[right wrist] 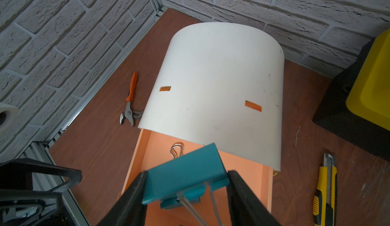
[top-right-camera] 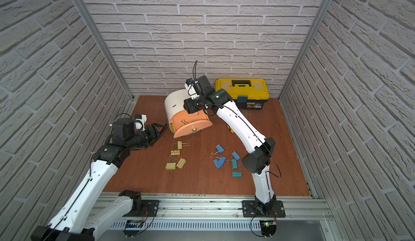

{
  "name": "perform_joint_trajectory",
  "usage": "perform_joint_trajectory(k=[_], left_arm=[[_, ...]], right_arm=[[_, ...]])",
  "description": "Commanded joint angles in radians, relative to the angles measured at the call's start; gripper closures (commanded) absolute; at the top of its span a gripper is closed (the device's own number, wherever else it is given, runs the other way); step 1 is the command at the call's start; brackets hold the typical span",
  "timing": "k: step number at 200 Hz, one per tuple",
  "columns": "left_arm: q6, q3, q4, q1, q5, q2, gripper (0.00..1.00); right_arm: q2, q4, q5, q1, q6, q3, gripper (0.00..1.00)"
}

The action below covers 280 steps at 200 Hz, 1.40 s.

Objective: Put the binder clips in the drawer according to color
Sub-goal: Place the binder clip in the drawer.

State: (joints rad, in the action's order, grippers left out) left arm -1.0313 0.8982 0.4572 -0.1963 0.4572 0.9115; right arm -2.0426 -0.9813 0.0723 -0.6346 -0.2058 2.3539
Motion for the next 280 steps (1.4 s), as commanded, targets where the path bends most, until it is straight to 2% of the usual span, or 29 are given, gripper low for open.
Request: perform_joint_trajectory(k=[1, 67, 153, 228, 254, 280], left_arm=[[0.000, -0.015, -0.019, 0.006, -0.007, -0.019, 0.35], [0.001, -0.021, -0.015, 0.007, -0.006, -0.019, 0.35], [0.004, -0.015, -0.025, 0.009, 0.004, -0.005, 0.35], [0.005, -0.015, -0.009, 0.014, 0.003, -0.017, 0.35], [0.011, -0.003, 0.011, 0.014, 0.005, -0.017, 0.35], [0.037, 0.022, 0.065, 0.014, 0.001, -0.024, 0.35]], right_arm=[[-0.014, 0.033, -0.015, -0.011, 0.021, 0.027, 0.52], [-0.008, 0.034, -0.029, -0.020, 0.035, 0.004, 0.50], [0.028, 0.066, -0.050, -0.023, 0.031, -0.047, 0.33], [0.058, 0.055, -0.091, -0.023, 0.030, -0.061, 0.31], [0.166, 0.044, -0.133, -0.022, 0.021, -0.138, 0.31], [0.324, 0.057, -0.192, -0.020, -0.016, -0.348, 0.31]])
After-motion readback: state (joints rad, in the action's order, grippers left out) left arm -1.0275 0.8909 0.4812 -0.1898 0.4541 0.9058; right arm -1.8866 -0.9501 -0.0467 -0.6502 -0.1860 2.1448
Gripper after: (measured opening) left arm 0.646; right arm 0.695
